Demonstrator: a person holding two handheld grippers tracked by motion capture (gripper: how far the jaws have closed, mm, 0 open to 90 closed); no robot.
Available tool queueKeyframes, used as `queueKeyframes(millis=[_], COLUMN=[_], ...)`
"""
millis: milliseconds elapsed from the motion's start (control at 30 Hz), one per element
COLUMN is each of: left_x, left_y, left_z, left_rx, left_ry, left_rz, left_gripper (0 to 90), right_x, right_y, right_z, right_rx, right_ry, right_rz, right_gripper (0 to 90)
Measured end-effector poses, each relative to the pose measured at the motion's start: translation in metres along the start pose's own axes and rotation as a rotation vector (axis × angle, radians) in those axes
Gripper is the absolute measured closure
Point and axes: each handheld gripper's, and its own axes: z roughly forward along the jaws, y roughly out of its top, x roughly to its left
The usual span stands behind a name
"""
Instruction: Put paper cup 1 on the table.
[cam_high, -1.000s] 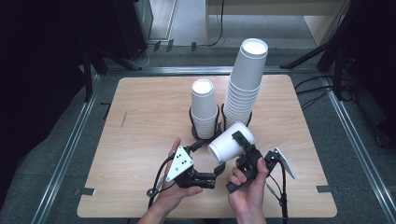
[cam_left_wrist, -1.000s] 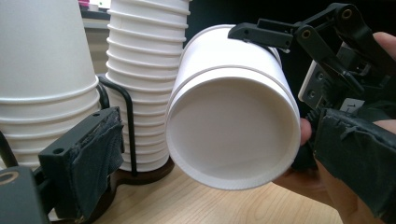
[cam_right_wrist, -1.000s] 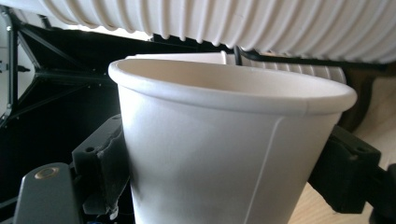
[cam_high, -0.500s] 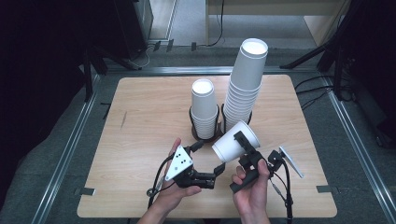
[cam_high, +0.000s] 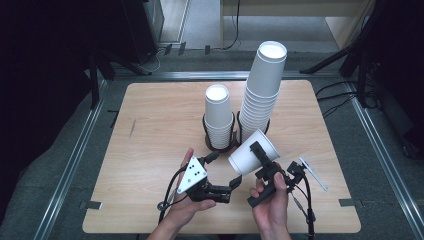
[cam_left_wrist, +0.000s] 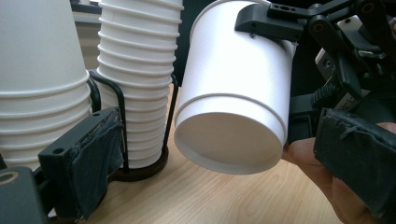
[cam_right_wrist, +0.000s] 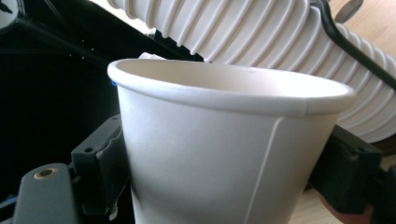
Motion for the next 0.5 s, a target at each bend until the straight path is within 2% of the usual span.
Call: queueKeyframes(millis=[133,167,200,233,300,333,400,467,500], left_x=[0.0,0.001,0.001,0.001,0.001,0.001,0.001,0.001,0.001], left_y=[0.0,0.0,0.0,0.0,0.0,0.0,0.001,0.0,0.0], left_z=[0.0,0.0,0.0,-0.001,-0.001,-0.001,-0.001,-0.001,-0.001], left_rx=[-0.001,-0.003,-0.003,-0.005,-0.005,-0.004,-0.004,-0.004,-0.004], left_ry=[0.001,0.003,0.003,0.006,0.005,0.006,0.005,0.006,0.006], left_rz=[0.001,-0.001,-0.001,-0.002,-0.002,-0.002,-0.002,0.0,0.002], left_gripper=[2.3,2.3,2.3,2.3,2.3,2.3,2.3,2.3,2.3], right_x=[0.002,0.004,0.004,0.006,0.007,0.01,0.01,0.013,0.014], right_y=[-0.002,-0.003,-0.003,-0.004,-0.004,-0.006,-0.006,-0.007,-0.007], right_z=[0.0,0.0,0.0,0.0,0.0,-0.001,0.0,-0.001,-0.001], right_rx=[-0.017,-0.029,-0.029,-0.04,-0.043,-0.06,-0.065,-0.082,-0.086], right_ry=[-0.012,-0.012,-0.012,-0.01,-0.012,-0.017,-0.016,-0.019,-0.022], right_rz=[-0.071,-0.111,-0.111,-0.149,-0.165,-0.209,-0.221,-0.286,-0.303], right_gripper=[16.3,16.3,16.3,16.3,16.3,16.3,16.3,16.3,16.3])
